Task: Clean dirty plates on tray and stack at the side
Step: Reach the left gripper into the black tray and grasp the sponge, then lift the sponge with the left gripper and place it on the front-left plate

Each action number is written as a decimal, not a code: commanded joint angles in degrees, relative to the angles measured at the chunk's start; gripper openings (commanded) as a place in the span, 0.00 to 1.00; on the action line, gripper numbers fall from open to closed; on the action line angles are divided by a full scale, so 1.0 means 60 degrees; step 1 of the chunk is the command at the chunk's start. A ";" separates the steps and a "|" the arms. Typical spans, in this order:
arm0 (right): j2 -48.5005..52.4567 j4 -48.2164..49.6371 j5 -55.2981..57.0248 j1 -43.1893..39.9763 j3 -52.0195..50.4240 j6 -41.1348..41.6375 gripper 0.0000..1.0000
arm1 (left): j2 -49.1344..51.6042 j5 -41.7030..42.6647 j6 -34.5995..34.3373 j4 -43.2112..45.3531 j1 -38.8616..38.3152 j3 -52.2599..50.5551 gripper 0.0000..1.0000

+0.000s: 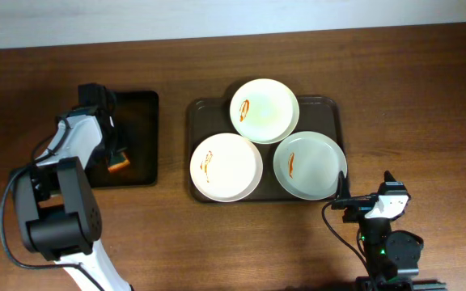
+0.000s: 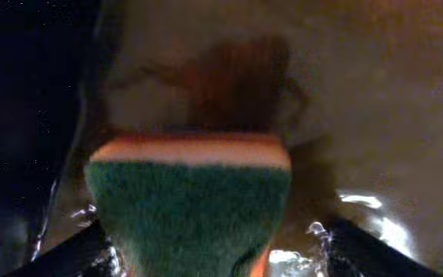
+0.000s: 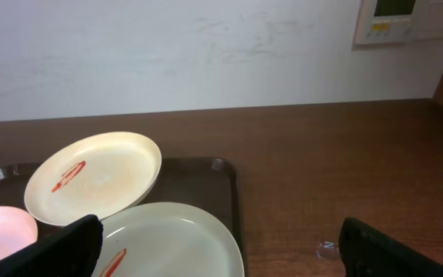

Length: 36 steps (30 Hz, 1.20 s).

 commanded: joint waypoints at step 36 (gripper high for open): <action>-0.0055 -0.0040 0.0076 -0.0051 -0.0069 0.0036 0.98 | -0.2146 0.0681 0.0149 -0.1457 0.0015 0.0678 0.00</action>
